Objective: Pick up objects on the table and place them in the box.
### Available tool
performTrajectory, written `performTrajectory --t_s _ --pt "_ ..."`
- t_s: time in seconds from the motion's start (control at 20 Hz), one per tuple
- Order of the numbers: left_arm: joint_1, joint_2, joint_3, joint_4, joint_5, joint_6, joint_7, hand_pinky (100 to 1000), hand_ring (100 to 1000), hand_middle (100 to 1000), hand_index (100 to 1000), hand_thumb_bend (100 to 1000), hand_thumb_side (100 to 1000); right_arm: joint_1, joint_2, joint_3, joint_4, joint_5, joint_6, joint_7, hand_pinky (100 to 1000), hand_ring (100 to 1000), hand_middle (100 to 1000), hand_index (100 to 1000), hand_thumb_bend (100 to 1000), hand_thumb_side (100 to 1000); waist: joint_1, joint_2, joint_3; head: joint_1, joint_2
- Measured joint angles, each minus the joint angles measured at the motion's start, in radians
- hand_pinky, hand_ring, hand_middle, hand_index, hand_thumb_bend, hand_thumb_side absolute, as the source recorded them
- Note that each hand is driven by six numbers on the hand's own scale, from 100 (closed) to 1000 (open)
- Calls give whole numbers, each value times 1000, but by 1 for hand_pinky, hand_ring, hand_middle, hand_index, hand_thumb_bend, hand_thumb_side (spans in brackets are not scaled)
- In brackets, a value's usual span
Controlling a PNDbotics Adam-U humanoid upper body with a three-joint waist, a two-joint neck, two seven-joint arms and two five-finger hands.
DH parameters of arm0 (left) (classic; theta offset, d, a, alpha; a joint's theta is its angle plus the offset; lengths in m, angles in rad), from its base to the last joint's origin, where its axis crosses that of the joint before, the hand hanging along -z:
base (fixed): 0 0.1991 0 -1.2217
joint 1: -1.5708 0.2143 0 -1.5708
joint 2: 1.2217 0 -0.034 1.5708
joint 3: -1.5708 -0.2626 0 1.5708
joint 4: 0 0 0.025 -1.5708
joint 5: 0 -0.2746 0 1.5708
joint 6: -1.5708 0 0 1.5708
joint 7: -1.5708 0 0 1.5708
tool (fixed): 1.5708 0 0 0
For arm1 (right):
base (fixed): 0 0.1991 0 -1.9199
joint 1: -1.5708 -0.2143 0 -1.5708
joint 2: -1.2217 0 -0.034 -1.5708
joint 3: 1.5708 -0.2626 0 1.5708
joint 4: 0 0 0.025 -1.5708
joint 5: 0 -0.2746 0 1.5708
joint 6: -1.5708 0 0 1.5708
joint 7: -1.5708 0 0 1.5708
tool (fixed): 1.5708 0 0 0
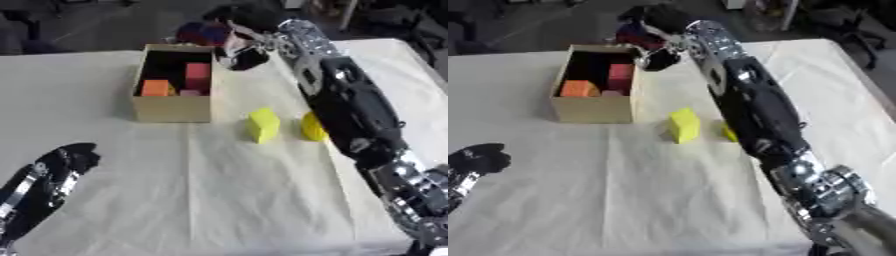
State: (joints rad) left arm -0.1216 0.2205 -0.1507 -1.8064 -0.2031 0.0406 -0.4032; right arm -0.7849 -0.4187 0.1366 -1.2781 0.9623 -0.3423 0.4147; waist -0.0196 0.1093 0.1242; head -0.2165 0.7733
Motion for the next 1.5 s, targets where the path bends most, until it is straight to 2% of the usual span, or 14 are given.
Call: performTrajectory --t_s 0.15,0.3,0.45,0.6,0.8,1.0,1.35,1.5 --pt "1 1 2 0 -2 0 3 825 760 688 849 100 717 124 -88 -26 -122 -87 10 54 911 878 902 993 100 355 -7 0 -11 14 0" --pt "2 1 6 0 -7 -1 4 826 761 689 858 100 634 250 -146 -72 -215 -147 41 94 915 869 886 982 100 363 -7 0 -16 21 0" --pt "2 5 9 0 -11 -2 5 827 762 691 861 100 533 353 -164 -113 -267 -195 73 114 917 865 881 980 100 365 -8 0 -19 26 0" --pt "3 9 12 0 -16 -7 0 829 763 692 858 100 444 423 -165 -141 -289 -221 99 124 918 863 878 973 100 340 -8 0 -20 29 0" --pt "3 9 12 0 -22 -16 -8 829 763 693 858 100 363 470 -156 -159 -292 -225 119 131 919 863 875 968 100 296 -8 0 -20 29 0" --pt "3 9 12 0 -27 -20 -12 829 763 692 856 100 297 485 -147 -161 -266 -210 127 140 920 871 884 970 100 285 -8 0 -19 29 0" --pt "3 9 12 0 -29 -22 -17 829 763 692 857 100 262 487 -132 -150 -185 -124 128 167 919 884 897 970 100 285 -8 0 -16 28 0" --pt "3 9 12 0 -29 -22 -18 828 763 692 858 100 260 485 -122 -141 -145 -87 125 173 915 885 886 959 100 238 -8 0 -15 28 0"
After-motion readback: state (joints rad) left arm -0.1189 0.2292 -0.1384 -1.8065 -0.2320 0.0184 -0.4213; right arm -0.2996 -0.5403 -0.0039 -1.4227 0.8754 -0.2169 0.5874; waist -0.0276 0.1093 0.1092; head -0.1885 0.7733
